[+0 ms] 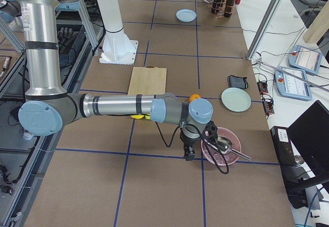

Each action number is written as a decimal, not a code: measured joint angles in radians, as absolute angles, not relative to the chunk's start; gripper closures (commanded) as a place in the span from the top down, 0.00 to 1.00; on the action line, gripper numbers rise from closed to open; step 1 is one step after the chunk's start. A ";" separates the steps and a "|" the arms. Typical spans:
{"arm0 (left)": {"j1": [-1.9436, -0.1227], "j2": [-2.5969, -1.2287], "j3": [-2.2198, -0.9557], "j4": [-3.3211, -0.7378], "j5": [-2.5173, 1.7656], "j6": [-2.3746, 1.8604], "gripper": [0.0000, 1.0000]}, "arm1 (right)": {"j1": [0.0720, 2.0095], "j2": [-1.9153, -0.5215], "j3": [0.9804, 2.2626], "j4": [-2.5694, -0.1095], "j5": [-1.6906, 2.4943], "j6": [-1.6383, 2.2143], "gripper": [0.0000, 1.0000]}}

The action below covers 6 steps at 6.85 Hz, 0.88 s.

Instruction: Pick orange to plate

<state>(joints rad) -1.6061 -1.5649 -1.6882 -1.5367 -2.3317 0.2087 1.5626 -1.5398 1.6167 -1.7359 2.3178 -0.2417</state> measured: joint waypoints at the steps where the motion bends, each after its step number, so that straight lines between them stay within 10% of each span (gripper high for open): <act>1: -1.605 -1.570 -1.686 -1.549 -2.328 0.212 1.00 | 1.563 -1.533 1.616 -1.735 2.313 -0.241 1.00; 6: -1.558 -1.700 -1.703 -1.591 -2.417 0.210 1.00 | 1.551 -1.505 1.644 -1.659 2.312 -0.232 1.00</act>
